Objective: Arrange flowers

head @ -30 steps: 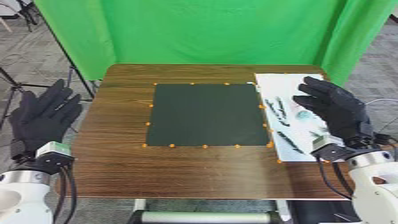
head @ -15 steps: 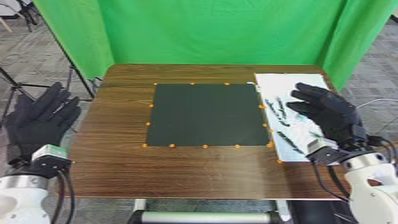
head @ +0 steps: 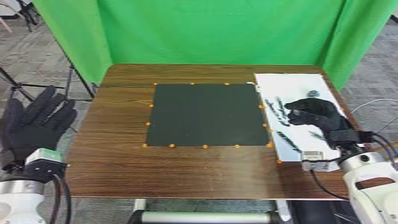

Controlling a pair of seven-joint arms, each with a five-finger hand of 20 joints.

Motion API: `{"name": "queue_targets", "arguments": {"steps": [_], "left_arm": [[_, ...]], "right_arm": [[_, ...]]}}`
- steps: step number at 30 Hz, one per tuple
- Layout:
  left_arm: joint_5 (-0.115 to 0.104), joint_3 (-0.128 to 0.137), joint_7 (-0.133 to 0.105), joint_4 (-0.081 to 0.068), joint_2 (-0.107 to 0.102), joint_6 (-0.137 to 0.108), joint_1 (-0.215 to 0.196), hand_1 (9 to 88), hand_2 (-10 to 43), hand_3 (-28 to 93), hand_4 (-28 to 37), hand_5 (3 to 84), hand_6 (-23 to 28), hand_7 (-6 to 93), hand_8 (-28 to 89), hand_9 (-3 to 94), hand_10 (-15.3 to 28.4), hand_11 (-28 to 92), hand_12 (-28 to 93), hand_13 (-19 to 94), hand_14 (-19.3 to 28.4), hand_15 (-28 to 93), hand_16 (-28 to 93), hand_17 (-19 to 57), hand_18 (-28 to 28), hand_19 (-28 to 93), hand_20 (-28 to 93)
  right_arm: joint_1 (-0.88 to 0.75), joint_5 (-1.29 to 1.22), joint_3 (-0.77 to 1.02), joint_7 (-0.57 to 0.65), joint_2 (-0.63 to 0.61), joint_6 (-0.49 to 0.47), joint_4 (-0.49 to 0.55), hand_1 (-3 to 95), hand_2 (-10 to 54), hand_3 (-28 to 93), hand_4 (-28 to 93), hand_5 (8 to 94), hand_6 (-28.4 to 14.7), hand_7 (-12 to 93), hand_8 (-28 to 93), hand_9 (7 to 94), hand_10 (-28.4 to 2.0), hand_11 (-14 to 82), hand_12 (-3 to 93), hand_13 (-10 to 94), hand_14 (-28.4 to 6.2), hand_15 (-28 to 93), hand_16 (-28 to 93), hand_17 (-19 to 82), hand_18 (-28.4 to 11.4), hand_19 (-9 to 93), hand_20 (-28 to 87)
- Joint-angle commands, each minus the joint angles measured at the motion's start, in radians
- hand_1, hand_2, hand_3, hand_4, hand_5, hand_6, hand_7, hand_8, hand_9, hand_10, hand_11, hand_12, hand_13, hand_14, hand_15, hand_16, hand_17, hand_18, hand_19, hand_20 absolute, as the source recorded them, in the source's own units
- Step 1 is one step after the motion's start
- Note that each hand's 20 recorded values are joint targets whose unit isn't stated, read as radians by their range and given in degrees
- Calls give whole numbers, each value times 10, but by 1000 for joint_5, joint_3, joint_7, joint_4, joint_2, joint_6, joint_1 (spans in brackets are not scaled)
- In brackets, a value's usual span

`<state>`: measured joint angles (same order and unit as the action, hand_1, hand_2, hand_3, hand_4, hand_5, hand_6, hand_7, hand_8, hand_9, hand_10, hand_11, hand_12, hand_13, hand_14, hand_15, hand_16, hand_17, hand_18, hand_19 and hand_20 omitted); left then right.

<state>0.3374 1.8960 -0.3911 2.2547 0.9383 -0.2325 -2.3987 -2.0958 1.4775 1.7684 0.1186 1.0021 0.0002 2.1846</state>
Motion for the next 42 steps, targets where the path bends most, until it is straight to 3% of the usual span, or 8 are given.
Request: {"name": "queue_targets", "arguments": {"steps": [1,5,9,14,17,23,28,42], "left_arm": [[-8,6,-9,6,11,-1,-18,213,79,698,-283,354,69,122,-82,284,145,191,87,193,156,323,-75,-48,133,258,79],[-11,10,7,-4,23,30,-9,199,90,691,-283,374,75,144,-78,288,147,197,92,195,157,332,-75,-49,133,260,79],[-6,10,12,-7,21,26,1,188,97,683,-283,380,78,155,-81,296,149,201,96,198,158,334,-75,-49,134,259,79],[-10,12,10,-6,17,22,-7,186,97,686,-283,378,77,157,-85,297,150,203,100,201,158,339,-74,-49,134,260,79],[-25,7,-10,-8,-7,15,-11,187,96,686,-283,377,77,158,-86,299,150,205,102,202,158,340,-75,-49,135,261,80],[-32,9,-26,1,-10,3,-29,190,94,689,-283,377,77,159,-86,300,150,209,105,203,157,344,-76,-49,134,260,79],[-30,11,-29,2,-8,3,-28,196,94,684,-283,377,76,162,-88,301,150,210,105,204,156,344,-76,-48,134,260,79],[-24,26,-25,12,6,-12,-48,194,94,692,-283,378,77,163,-88,302,149,215,105,206,156,348,-77,-47,133,260,80]], "right_arm": [[-72,609,10,101,-3,-8,35,375,-95,467,-283,420,-42,460,-173,468,-167,406,294,453,-140,533,202,271,-215,566,275],[-18,661,-85,182,-59,18,4,417,-95,315,-283,406,-59,581,-219,446,-178,538,386,471,-151,657,259,328,-206,634,289],[-39,842,-108,220,-77,76,-12,481,-95,66,-142,399,-62,594,-227,444,-183,557,420,484,-163,703,306,388,-192,691,276],[-35,963,-129,266,-119,15,-24,368,-95,483,-282,426,-60,615,-232,465,-180,579,432,510,-161,733,362,390,-191,749,278],[-30,980,-141,285,-149,11,-29,405,-95,428,-283,436,-58,623,-232,471,-178,580,442,514,-163,733,382,386,-194,756,290],[63,967,-197,333,-221,-167,-48,420,-95,351,-283,450,-59,615,-227,474,-182,574,444,515,-170,733,400,379,-201,765,312],[106,955,-236,311,-279,-175,-94,257,-95,530,-282,496,-57,652,-200,518,-182,581,464,544,-178,746,410,386,-216,810,330],[150,969,-290,286,-297,-305,-125,234,-95,643,-282,515,-56,626,-197,525,-181,570,469,546,-182,746,437,376,-224,826,346]]}}
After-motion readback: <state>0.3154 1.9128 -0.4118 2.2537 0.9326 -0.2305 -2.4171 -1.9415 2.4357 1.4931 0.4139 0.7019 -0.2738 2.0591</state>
